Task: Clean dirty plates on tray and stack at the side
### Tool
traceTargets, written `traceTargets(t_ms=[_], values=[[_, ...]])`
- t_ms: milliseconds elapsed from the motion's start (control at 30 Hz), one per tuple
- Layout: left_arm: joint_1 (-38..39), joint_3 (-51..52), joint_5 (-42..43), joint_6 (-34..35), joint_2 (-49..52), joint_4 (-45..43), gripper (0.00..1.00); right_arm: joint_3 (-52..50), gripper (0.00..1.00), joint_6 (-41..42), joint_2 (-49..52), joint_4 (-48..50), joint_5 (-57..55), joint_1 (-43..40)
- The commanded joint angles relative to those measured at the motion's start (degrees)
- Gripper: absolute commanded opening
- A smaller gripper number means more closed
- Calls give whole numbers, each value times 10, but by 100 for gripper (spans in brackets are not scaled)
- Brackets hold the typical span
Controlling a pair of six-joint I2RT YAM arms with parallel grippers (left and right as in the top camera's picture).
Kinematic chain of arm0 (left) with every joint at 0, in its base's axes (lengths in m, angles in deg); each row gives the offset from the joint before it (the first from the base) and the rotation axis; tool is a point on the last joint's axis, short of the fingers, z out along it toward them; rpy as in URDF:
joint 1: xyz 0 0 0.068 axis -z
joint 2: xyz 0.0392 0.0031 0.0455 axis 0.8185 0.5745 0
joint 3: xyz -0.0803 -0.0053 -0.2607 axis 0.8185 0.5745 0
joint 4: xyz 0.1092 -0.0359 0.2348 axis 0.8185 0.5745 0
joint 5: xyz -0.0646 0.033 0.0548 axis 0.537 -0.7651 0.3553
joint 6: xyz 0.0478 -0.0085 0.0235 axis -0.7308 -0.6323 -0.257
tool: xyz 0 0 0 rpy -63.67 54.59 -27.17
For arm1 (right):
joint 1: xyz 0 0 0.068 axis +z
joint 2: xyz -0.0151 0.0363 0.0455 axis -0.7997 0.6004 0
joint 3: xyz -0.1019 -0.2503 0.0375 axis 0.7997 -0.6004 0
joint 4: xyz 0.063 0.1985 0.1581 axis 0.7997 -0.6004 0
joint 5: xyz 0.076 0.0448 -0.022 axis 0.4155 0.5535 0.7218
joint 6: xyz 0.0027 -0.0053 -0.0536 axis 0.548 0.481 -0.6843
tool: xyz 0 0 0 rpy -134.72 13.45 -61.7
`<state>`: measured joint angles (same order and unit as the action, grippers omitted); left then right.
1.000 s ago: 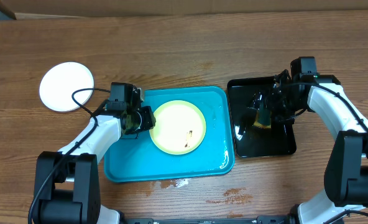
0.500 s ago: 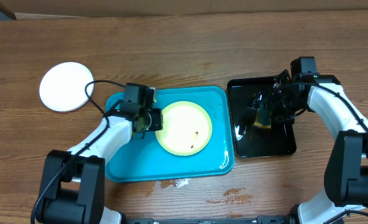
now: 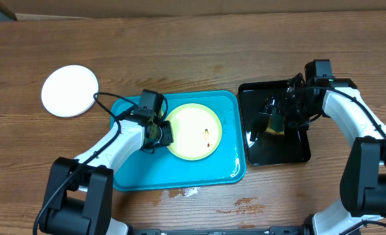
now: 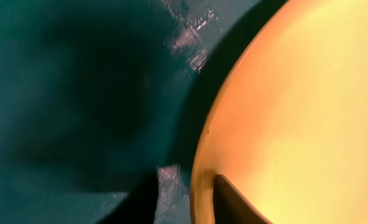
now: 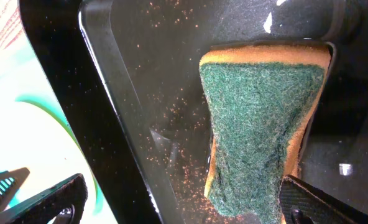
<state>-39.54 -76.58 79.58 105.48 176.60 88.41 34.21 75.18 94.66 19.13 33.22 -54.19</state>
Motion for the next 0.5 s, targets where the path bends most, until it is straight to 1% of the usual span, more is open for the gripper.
traceTargets(t_ms=[0, 33, 133, 200, 267, 467], values=[[0, -25, -11, -41, 4, 7, 46, 0, 100, -1, 2, 2, -2, 3], [0, -31, -13, -60, 4, 7, 48, 0, 100, -1, 2, 2, -2, 3], [0, -51, -42, -100, 4, 0, 48, 0, 100, -1, 2, 2, -2, 3], [0, -52, -75, -102, 4, -21, 44, 0, 100, -1, 2, 2, -2, 3], [0, -52, -88, -103, 6, -36, 41, 0, 100, -1, 2, 2, -2, 3], [1, -51, -63, -106, 24, -46, 41, 0, 100, -1, 2, 2, -2, 3]])
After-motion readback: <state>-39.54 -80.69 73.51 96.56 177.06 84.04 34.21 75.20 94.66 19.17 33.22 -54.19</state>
